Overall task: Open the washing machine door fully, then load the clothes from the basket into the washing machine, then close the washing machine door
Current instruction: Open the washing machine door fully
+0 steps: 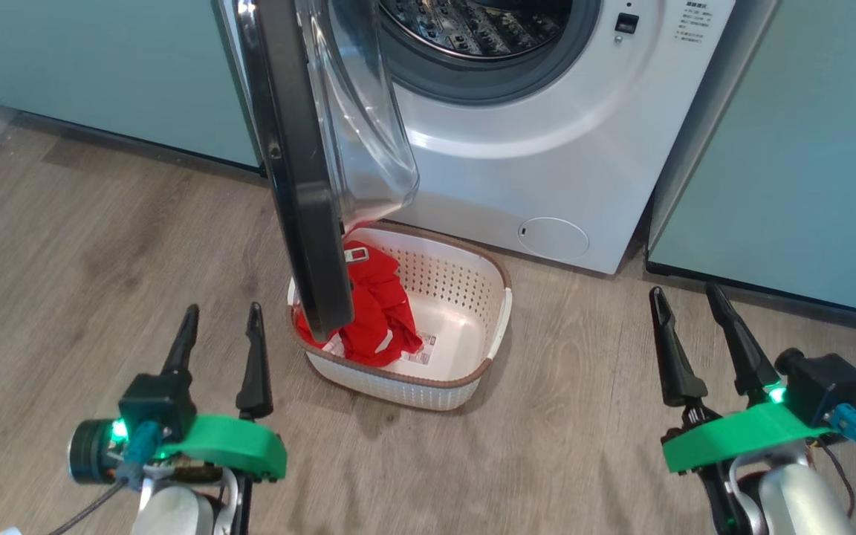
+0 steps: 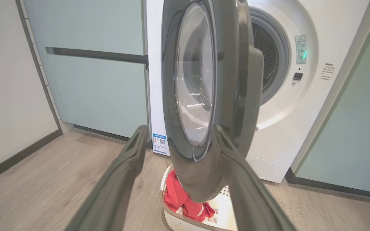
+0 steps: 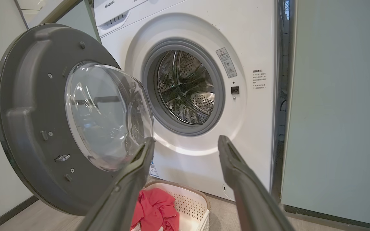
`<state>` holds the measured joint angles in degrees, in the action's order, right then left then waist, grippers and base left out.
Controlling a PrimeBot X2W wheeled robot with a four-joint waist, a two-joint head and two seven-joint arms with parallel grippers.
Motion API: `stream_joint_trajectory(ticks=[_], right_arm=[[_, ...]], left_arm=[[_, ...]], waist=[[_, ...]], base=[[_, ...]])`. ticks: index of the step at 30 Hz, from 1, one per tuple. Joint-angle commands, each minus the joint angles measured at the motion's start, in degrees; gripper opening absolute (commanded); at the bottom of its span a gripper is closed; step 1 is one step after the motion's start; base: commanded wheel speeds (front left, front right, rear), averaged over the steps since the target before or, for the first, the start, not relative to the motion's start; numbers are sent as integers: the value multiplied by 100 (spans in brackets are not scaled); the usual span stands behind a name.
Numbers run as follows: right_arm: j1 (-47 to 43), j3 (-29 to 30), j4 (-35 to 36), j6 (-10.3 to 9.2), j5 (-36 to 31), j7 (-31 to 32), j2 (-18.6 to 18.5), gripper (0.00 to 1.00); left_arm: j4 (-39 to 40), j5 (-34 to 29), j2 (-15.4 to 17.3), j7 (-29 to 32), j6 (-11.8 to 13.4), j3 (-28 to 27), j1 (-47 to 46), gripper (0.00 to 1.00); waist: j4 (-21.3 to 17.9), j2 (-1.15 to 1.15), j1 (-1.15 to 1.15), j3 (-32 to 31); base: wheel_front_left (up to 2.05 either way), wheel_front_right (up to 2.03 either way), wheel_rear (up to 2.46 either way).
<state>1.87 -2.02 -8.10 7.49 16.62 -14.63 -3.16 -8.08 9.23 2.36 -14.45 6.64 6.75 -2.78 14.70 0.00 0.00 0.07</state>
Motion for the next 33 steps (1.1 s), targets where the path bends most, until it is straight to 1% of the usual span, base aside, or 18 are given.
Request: stream_joint_trajectory(ticks=[1,16,26,30,31,32,33], right_arm=[[148,-111,171,0,-21,-37,24,100],[166,-207,102,0,-22,-37,27,100],[206,-190,115,0,-78,-37,28,100],[233,-188,104,0,-76,-37,28,100],[242,-193,100,0,-75,-37,28,100],[250,-208,94,0,-96,-37,28,100],[258,-222,90,0,-145,-37,28,100]], left_arm=[[232,-57,52,-55,-31,-150,-132,100],[233,6,52,-55,42,-96,-55,100],[287,-84,52,-55,123,-24,-93,100],[291,-54,52,-55,90,-3,-110,100],[290,-28,52,-55,78,-3,-115,64],[281,8,52,-55,52,-1,-116,18],[286,46,52,-55,28,-5,-121,0]], waist=[[11,0,0,-9],[73,0,0,-48],[95,0,0,12],[89,0,0,36],[84,0,0,42],[77,0,0,48],[72,0,0,55]], base=[[0,0,0],[0,0,0],[0,0,0],[0,0,0],[0,0,0],[0,0,0],[0,0,0]])
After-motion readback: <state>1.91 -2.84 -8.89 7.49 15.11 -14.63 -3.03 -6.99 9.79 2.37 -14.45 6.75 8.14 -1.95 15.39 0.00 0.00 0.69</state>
